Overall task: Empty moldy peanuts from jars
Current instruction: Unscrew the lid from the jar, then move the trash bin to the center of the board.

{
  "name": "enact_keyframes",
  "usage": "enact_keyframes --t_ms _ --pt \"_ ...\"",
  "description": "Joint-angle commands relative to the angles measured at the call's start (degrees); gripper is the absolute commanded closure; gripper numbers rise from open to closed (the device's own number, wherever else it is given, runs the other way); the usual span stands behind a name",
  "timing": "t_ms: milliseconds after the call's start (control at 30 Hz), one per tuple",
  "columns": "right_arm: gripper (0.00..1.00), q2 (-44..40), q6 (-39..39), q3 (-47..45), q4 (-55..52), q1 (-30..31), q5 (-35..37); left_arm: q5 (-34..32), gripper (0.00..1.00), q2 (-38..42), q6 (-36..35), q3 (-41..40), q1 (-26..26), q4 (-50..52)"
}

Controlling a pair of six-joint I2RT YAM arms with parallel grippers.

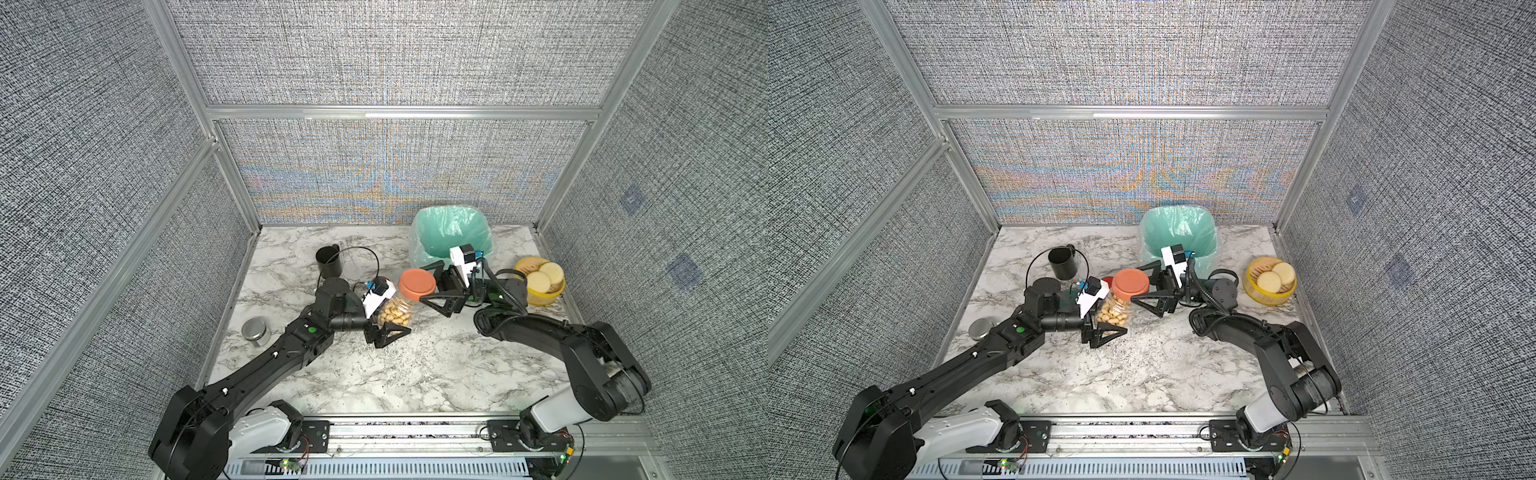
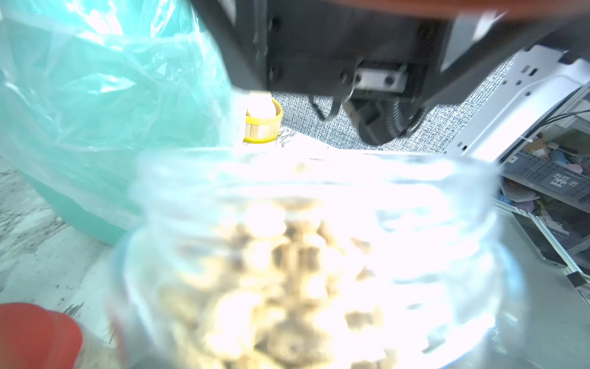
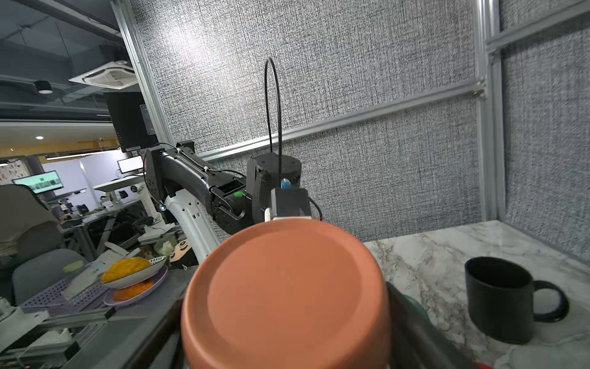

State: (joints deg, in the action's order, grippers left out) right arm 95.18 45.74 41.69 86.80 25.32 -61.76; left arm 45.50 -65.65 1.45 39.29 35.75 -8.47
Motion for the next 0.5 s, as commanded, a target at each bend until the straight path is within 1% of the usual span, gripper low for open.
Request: enact_keyframes --t_ms 0,133,200,300,467 --pt "0.26 -2.4 -6.7 0.0 -8.8 -1.1 3.6 0.5 1.0 0.7 -1.7 0.8 -0.1 -1.9" --pt "0.26 -7.2 -14.9 -0.1 -21.9 -1.7 8.4 -2.2 1.0 1.6 -2.8 1.4 -0.2 0.3" --pt "0.26 -10.5 -18.4 -0.7 -27.0 -1.7 11.0 -4.7 1.0 2.4 -3.2 1.6 -0.2 1.1" --pt "0.26 -15.9 -22.7 -2.5 -34.5 -1.8 16.7 -7.3 1.0 3.4 -4.7 2.9 -0.2 3.4" --pt "0.26 -26.7 -26.1 -8.2 -42.1 -1.8 27.4 -10.8 1.0 3.8 -9.2 8.3 -0.3 10.0"
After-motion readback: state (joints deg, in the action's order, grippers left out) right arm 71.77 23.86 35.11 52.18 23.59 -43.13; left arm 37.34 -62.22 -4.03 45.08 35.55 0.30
